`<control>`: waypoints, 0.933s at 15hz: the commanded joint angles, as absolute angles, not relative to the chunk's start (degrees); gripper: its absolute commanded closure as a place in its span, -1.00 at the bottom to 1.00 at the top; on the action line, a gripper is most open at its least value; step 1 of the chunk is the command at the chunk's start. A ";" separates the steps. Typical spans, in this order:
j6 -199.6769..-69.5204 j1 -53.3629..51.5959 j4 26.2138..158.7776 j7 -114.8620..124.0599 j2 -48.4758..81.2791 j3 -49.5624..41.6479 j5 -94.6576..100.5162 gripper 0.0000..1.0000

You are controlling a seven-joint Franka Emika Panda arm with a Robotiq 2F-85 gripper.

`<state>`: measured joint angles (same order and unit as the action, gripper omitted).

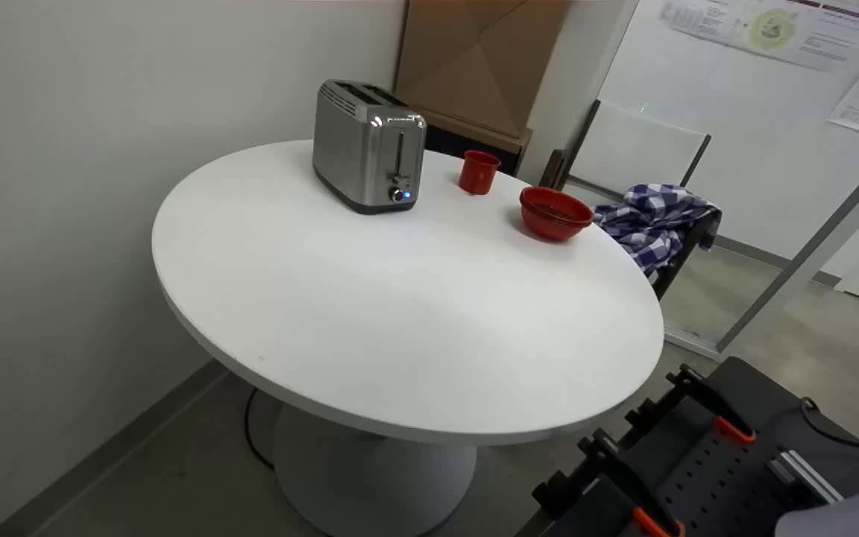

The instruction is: Press the bottom right button on the toaster

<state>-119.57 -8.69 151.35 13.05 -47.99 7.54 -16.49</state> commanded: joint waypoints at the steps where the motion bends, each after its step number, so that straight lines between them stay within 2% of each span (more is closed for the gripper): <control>1: -119.37 -8.22 151.24 12.75 -48.01 7.88 -16.82 -1.00; 7: -117.62 -7.78 150.14 10.91 -44.87 8.00 -14.99 -1.00; 14: -123.64 2.12 143.82 13.04 -25.25 7.70 -1.96 -1.00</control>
<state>-122.13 -2.03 149.50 12.24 -36.50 7.62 -7.69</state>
